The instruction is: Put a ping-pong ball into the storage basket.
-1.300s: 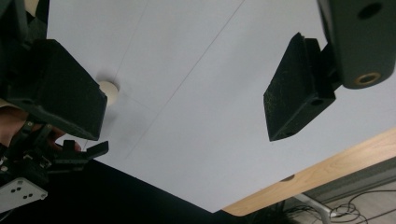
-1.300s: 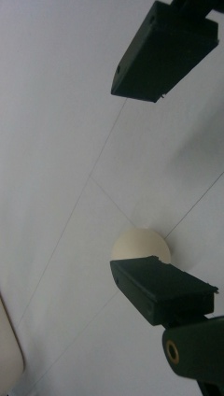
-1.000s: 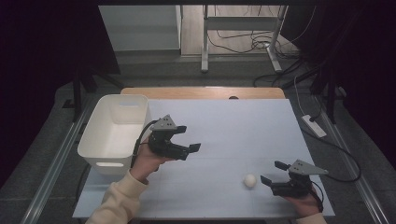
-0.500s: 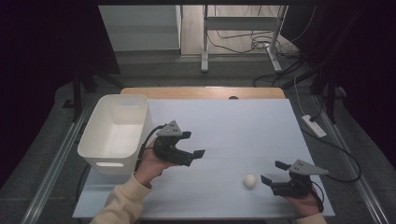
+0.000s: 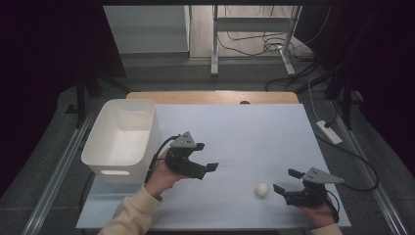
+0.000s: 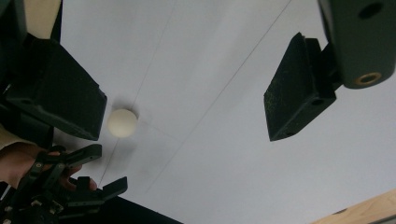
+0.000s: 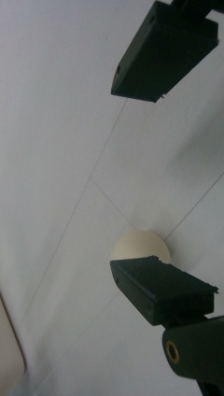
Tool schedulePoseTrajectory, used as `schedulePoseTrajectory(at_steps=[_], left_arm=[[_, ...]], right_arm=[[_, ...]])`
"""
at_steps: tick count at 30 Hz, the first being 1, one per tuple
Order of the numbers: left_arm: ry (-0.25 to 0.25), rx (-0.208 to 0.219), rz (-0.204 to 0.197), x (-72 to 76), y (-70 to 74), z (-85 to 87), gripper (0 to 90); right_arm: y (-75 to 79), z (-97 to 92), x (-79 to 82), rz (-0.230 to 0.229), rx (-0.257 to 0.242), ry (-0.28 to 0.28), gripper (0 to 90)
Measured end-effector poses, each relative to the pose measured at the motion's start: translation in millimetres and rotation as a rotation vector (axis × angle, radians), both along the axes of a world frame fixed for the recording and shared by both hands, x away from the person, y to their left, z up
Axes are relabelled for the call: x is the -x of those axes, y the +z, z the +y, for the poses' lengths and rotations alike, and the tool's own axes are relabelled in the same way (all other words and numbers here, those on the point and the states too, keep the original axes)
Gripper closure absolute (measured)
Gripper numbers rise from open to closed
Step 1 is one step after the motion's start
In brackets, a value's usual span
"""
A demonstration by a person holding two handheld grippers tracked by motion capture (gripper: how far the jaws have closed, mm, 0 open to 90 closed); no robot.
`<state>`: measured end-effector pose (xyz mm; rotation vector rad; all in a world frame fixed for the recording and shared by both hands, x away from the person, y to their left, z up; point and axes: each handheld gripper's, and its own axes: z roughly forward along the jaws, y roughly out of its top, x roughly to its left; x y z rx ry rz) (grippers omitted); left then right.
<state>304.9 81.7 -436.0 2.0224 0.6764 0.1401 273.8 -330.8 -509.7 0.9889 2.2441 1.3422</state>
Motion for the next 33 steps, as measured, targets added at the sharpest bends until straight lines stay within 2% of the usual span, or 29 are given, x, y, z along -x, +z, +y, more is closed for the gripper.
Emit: schedulePoseTrajectory(at_steps=[33], left_arm=[[-0.078,-0.011,0.013,-1.7,-10.8,-38.2,14.2]], right_arm=[[0.0,-0.1,0.1,0.001,0.002,-0.002,14.2]])
